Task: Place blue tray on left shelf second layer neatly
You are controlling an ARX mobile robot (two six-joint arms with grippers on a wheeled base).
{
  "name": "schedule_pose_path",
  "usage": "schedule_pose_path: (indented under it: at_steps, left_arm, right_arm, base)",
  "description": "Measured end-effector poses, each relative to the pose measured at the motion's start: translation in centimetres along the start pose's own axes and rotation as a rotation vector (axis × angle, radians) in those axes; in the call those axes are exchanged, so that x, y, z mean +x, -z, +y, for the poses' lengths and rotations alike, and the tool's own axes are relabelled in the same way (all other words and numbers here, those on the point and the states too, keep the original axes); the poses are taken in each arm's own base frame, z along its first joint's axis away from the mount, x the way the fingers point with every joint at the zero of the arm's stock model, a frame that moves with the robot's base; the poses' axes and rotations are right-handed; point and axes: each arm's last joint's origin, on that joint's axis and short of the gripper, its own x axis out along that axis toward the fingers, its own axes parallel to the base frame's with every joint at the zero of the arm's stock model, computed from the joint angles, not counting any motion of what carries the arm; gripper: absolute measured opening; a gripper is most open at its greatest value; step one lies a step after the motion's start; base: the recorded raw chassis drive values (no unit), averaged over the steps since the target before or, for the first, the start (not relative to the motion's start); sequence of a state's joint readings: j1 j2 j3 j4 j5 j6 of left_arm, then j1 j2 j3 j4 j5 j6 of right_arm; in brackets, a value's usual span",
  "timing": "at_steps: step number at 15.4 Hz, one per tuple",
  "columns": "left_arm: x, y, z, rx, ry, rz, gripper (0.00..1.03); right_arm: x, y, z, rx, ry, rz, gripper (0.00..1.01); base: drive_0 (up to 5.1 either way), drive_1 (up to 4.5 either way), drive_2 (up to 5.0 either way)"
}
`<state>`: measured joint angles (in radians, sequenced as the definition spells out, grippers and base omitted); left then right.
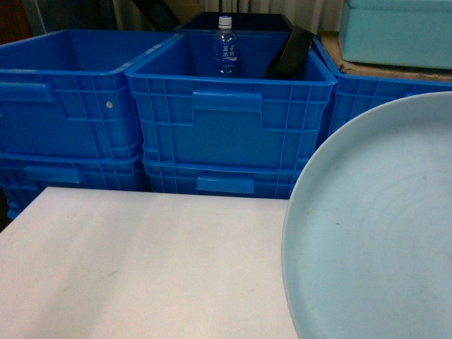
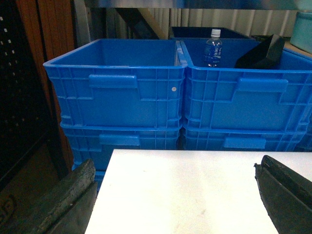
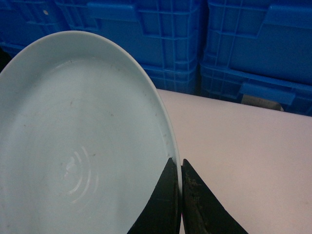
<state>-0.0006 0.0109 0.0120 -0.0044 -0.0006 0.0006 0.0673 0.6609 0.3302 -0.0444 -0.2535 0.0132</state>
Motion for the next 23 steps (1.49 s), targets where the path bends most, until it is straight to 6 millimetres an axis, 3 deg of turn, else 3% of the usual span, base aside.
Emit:
schedule_pose_path:
  at_steps: [6,23]
  left_arm:
    - [0.0,0.0,0.0,0.000,0.000,0.000,0.98]
    - [0.0,0.0,0.0,0.000,0.000,0.000,0.98]
  right_arm:
    - [0.8,0.4,-2.0,0.044,0.103,-0.033,0.02]
    - [0.8,0.5,-2.0,0.045,0.099,-0.032,0.02]
  base:
    - [0.0,0.00,0.0]
    - [0.0,0.00,0.0]
